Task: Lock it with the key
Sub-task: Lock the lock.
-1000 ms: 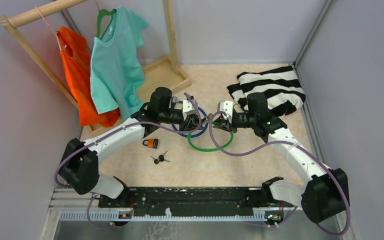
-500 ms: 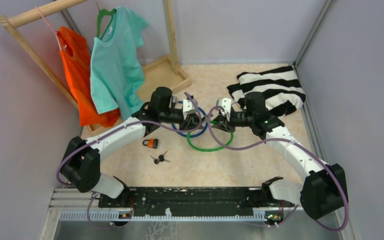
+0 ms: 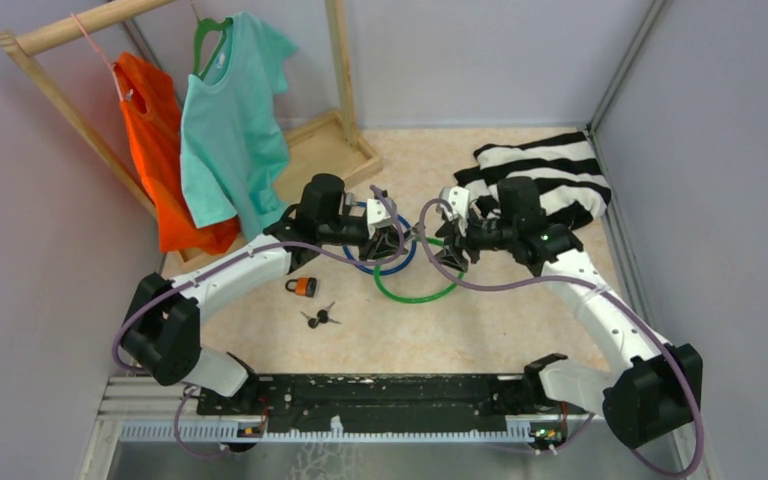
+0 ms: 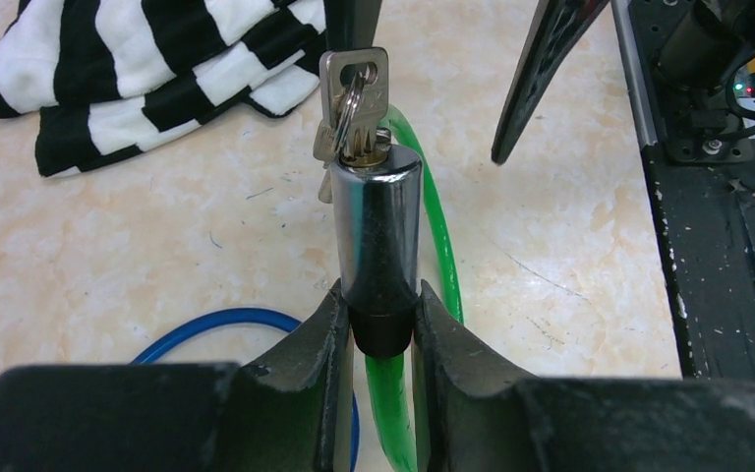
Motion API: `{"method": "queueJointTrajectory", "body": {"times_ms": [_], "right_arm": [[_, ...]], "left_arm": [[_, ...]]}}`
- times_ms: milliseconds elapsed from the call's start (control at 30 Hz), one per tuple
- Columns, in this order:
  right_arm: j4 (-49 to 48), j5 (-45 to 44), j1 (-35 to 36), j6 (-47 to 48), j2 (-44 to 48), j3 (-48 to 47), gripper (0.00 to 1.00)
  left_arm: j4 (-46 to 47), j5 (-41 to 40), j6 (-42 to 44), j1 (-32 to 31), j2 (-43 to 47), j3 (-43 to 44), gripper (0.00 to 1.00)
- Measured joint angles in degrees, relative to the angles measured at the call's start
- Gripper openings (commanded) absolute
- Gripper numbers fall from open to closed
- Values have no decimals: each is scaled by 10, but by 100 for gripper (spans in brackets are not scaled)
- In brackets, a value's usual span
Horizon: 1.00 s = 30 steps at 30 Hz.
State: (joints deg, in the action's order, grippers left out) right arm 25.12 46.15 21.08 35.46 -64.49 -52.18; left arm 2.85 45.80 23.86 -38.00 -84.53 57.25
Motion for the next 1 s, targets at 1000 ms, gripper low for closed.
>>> {"method": "queueJointTrajectory", "body": {"times_ms": [1000], "right_arm": [[87,-28,40,-87,-66,-186,28]], "left_arm": [[-3,-8,17,1,0,2,0]]}}
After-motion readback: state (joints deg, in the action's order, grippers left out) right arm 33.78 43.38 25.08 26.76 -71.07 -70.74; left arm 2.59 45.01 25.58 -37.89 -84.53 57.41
